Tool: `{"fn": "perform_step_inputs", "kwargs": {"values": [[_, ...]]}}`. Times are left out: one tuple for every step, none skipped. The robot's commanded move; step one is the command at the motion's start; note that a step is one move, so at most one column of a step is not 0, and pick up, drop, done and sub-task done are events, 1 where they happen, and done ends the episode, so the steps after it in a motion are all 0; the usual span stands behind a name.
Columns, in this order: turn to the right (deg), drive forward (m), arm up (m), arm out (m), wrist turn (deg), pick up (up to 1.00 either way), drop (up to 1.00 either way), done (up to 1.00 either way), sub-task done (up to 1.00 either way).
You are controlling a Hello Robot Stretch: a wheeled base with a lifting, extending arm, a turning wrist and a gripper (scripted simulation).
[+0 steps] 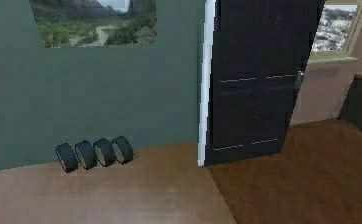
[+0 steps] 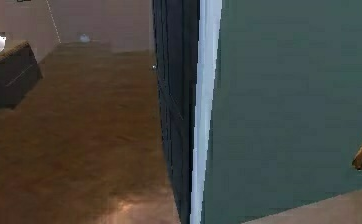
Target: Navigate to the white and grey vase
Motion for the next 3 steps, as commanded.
{"fn": "perform_step_inputs", "kwargs": {"values": [[3.0,0.00,0.00,0.00,0.0,0.00,0.00,0.00,0.00],[0.0,0.55,0.00,0.00,0.0,0.00,0.00,0.00,0.00],[45.0,0.00,0.00,0.00,0.0,0.00,0.00,0.00,0.00]]}}
